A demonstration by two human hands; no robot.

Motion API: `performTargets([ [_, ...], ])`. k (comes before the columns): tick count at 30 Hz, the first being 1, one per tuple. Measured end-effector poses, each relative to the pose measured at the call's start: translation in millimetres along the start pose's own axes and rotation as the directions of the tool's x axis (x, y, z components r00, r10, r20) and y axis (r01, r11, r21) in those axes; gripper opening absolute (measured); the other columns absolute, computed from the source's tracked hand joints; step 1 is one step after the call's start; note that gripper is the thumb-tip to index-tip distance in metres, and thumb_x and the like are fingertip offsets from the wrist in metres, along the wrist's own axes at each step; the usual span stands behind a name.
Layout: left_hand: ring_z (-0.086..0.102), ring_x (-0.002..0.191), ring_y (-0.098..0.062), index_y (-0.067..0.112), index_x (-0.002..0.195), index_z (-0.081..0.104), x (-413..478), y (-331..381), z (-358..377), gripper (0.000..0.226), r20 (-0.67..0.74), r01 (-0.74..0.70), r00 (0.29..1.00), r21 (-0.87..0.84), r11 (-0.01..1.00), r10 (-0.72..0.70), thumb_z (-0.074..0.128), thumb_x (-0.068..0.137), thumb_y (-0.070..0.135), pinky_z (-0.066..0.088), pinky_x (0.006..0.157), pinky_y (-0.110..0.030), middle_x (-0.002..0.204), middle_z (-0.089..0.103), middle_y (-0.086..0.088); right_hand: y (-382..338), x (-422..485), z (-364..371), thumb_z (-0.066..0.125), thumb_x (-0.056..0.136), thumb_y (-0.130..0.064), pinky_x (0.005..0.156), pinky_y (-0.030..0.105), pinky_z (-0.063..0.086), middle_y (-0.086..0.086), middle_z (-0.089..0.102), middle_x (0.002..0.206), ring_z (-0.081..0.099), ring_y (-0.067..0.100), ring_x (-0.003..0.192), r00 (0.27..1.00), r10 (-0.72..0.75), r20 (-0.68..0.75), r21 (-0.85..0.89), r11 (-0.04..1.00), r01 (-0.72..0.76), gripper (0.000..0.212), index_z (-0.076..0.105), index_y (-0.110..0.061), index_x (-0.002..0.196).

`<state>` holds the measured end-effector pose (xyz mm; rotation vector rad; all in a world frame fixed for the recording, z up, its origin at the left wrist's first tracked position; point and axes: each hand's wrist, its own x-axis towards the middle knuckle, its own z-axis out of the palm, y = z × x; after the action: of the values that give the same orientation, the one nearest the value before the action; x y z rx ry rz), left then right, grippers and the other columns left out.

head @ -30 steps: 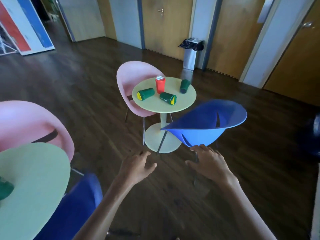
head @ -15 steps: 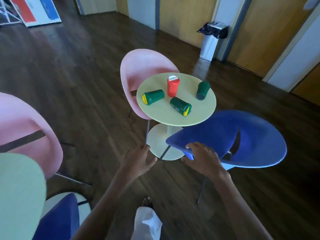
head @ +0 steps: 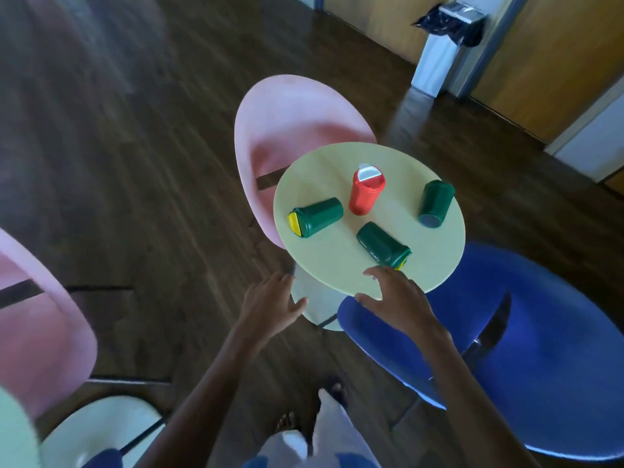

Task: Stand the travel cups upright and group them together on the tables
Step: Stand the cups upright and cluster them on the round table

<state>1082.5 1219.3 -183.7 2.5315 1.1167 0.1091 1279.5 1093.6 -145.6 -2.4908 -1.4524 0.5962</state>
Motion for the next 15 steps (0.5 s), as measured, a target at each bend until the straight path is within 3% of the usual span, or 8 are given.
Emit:
performTargets([
  [3,0.063,0.101,-0.016,0.018,0.121,0.056,41,-5,1,0.045,-0.031,-0.003,1.000,-0.028,1.000,0.003,0.054,0.088,0.049,0.046,0.083,-0.031,0.114,0.065,0.001,7,48,-4,0.063,0.084,-0.044,0.095,0.036,0.042,0.000,0.056,0.127,0.051,0.019,0.119,1.000,-0.019,0.017,0.017,1.000,0.019,0.051,0.049,-0.022,0.129],
  [7,0.058,0.112,-0.015,0.020,0.127,0.054,95,-5,2,0.048,-0.065,0.031,0.997,-0.045,0.999,-0.033,0.051,0.089,0.049,0.046,0.094,-0.035,0.123,0.061,0.003,13,111,-7,0.065,0.083,-0.041,0.098,0.037,0.042,0.002,0.056,0.126,0.051,0.020,0.120,0.996,-0.086,0.040,0.056,0.995,0.083,0.053,0.049,-0.021,0.130],
  [10,0.058,0.112,-0.015,0.019,0.128,0.054,130,-9,5,0.049,-0.069,0.033,0.997,-0.019,0.999,-0.035,0.050,0.089,0.048,0.047,0.093,-0.034,0.126,0.060,0.001,13,155,-7,0.066,0.083,-0.039,0.101,0.039,0.043,0.002,0.056,0.129,0.051,0.020,0.120,0.986,-0.156,0.058,0.079,0.985,0.151,0.054,0.048,-0.020,0.130],
  [15,0.052,0.121,-0.022,0.015,0.134,0.046,178,-23,21,0.062,0.007,0.070,0.998,-0.057,0.996,-0.070,0.057,0.083,0.046,0.045,0.097,-0.039,0.134,0.053,-0.006,13,222,-7,0.067,0.084,-0.029,0.100,0.032,0.040,0.004,0.046,0.142,0.046,0.020,0.128,0.958,-0.252,0.140,0.046,0.968,0.247,0.059,0.042,-0.018,0.137],
])
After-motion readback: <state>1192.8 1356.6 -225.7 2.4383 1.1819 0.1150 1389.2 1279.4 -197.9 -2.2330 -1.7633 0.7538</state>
